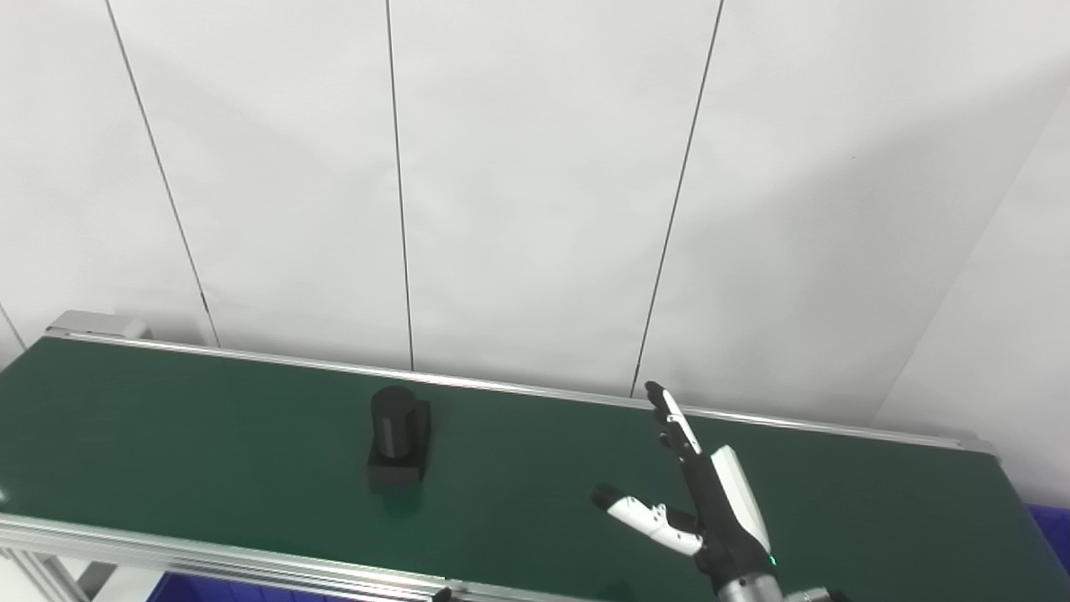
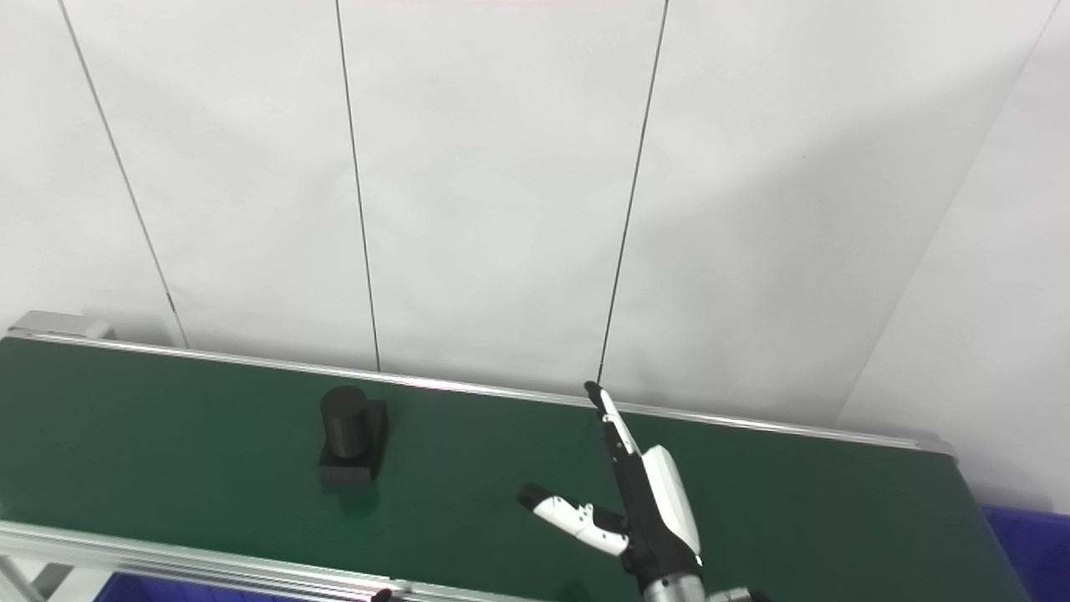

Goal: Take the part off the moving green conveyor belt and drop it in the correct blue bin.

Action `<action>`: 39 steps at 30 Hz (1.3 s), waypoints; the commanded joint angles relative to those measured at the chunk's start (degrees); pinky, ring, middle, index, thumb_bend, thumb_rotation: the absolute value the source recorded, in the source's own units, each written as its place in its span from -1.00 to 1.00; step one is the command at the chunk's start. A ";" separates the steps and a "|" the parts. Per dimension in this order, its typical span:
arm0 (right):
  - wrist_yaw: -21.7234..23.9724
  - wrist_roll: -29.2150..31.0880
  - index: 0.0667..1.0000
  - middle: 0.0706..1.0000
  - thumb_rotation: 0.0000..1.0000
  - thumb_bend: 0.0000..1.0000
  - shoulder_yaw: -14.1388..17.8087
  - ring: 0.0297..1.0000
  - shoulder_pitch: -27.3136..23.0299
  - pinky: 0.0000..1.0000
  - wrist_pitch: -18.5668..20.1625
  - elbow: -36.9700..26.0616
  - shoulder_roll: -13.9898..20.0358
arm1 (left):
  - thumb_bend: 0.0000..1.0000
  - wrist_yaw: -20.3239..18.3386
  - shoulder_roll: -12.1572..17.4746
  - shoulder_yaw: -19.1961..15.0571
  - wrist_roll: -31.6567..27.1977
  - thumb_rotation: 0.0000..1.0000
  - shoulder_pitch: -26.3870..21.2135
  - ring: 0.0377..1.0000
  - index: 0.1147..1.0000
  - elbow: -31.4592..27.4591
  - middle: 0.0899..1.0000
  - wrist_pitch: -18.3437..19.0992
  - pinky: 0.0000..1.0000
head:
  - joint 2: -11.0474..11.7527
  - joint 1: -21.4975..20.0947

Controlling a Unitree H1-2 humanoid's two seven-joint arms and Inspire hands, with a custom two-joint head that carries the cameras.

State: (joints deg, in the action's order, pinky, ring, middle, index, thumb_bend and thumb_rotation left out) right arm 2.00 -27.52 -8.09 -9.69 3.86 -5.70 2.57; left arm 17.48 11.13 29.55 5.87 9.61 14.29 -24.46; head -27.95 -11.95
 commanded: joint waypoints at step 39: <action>-4.31 -5.43 0.96 0.93 0.35 0.98 -10.18 0.87 -22.74 0.82 5.98 29.94 -4.27 | 0.40 -10.58 -3.48 -6.48 -4.00 1.00 7.38 0.98 0.90 -7.61 0.98 -2.46 1.00 | -2.41 -0.10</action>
State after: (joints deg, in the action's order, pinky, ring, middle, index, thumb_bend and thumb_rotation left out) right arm -1.10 -32.62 -17.89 -28.88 10.82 24.90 -0.75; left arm 8.14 8.05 23.39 2.25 16.97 8.56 -24.46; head -30.32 -12.13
